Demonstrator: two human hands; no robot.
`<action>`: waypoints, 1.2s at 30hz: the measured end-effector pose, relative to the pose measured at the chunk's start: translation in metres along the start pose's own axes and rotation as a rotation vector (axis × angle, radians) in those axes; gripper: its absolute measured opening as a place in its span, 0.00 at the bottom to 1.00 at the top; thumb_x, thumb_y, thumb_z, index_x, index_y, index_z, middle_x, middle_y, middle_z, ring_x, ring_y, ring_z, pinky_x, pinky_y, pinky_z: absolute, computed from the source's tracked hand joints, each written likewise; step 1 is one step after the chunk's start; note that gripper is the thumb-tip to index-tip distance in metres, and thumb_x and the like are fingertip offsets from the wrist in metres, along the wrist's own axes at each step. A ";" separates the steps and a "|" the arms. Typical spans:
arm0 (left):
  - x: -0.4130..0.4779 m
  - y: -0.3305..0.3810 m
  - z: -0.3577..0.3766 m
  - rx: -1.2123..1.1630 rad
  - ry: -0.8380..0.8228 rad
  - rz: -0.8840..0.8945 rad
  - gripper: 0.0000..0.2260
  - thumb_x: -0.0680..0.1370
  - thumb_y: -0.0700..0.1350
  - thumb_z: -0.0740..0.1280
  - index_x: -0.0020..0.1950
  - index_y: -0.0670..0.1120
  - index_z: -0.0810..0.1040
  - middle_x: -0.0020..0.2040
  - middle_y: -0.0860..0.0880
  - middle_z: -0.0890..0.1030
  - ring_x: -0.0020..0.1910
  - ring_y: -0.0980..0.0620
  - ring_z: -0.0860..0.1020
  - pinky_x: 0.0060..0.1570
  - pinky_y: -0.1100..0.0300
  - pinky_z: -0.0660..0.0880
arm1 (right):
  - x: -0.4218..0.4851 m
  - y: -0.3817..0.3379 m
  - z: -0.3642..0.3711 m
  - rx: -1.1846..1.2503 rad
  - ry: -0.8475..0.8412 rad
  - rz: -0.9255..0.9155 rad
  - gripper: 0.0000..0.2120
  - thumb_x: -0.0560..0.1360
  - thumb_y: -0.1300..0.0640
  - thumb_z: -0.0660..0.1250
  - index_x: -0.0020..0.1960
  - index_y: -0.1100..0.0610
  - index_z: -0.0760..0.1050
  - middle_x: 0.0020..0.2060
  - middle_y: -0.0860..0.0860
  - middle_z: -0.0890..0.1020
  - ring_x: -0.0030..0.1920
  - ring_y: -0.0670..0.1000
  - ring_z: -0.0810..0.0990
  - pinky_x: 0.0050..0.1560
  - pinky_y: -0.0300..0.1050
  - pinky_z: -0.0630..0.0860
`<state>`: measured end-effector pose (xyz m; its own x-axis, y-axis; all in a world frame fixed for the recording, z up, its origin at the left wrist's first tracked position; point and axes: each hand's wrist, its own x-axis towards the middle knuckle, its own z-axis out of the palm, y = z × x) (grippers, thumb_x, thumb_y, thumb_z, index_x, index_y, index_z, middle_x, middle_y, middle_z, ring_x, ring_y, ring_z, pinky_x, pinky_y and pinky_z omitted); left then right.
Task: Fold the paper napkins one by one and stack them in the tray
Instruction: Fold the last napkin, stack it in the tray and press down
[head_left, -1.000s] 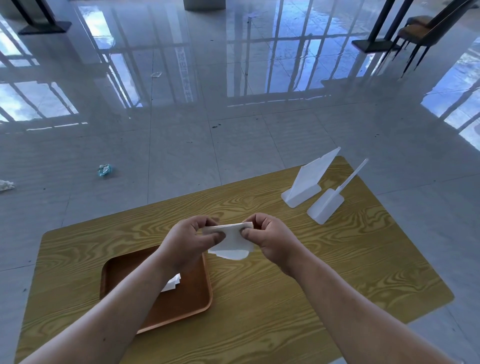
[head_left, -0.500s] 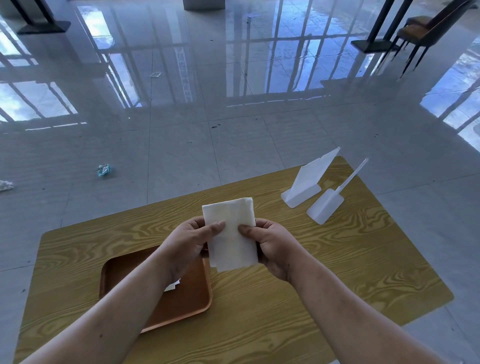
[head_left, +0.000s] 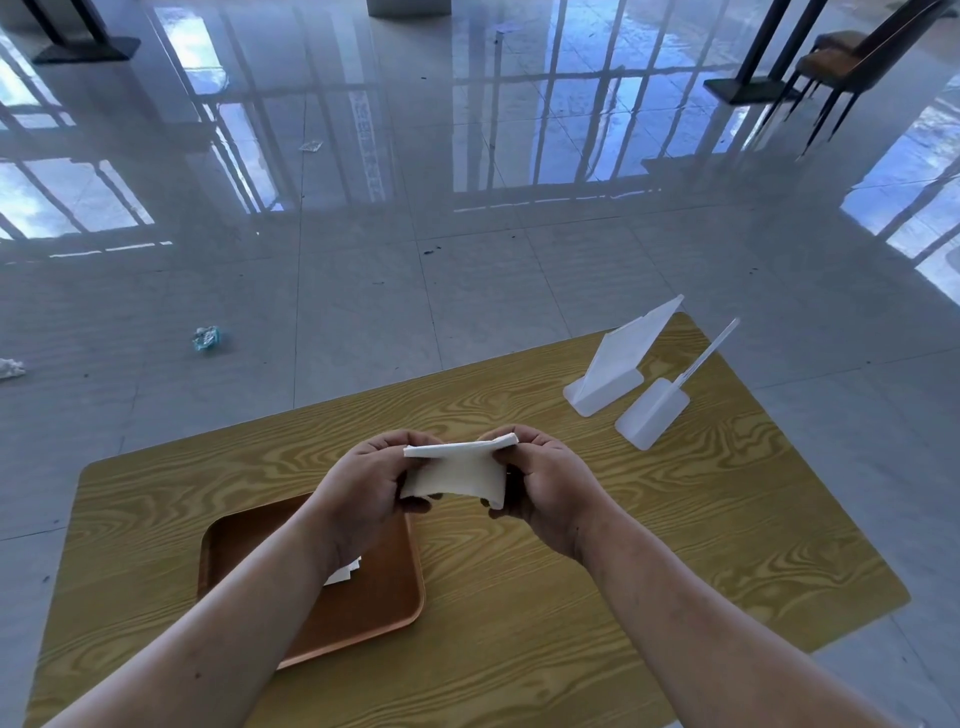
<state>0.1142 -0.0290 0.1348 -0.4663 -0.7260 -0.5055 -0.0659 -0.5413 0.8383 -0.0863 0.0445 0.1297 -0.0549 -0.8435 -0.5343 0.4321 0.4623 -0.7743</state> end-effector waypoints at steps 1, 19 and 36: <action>0.000 0.000 -0.001 0.004 0.005 0.004 0.14 0.82 0.39 0.62 0.48 0.44 0.87 0.47 0.43 0.86 0.40 0.46 0.82 0.39 0.55 0.80 | 0.001 0.000 0.000 0.007 -0.005 -0.003 0.13 0.80 0.61 0.62 0.47 0.57 0.86 0.41 0.56 0.86 0.34 0.55 0.81 0.33 0.49 0.78; 0.009 -0.034 -0.073 0.223 0.351 0.098 0.10 0.74 0.39 0.79 0.51 0.51 0.85 0.44 0.47 0.87 0.42 0.51 0.84 0.45 0.54 0.84 | 0.051 0.033 0.043 -0.244 0.054 0.074 0.07 0.77 0.68 0.71 0.55 0.62 0.81 0.47 0.58 0.86 0.43 0.55 0.84 0.41 0.46 0.81; -0.007 -0.146 -0.215 0.740 0.567 -0.199 0.10 0.77 0.56 0.72 0.40 0.53 0.80 0.34 0.53 0.83 0.33 0.52 0.80 0.31 0.57 0.71 | 0.132 0.170 0.129 -1.063 0.020 0.079 0.08 0.76 0.54 0.72 0.41 0.56 0.78 0.35 0.53 0.84 0.32 0.50 0.79 0.34 0.44 0.73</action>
<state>0.3166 -0.0359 -0.0274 0.0978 -0.8523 -0.5138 -0.7302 -0.4122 0.5449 0.0966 -0.0240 -0.0290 -0.0796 -0.8007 -0.5938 -0.5723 0.5244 -0.6304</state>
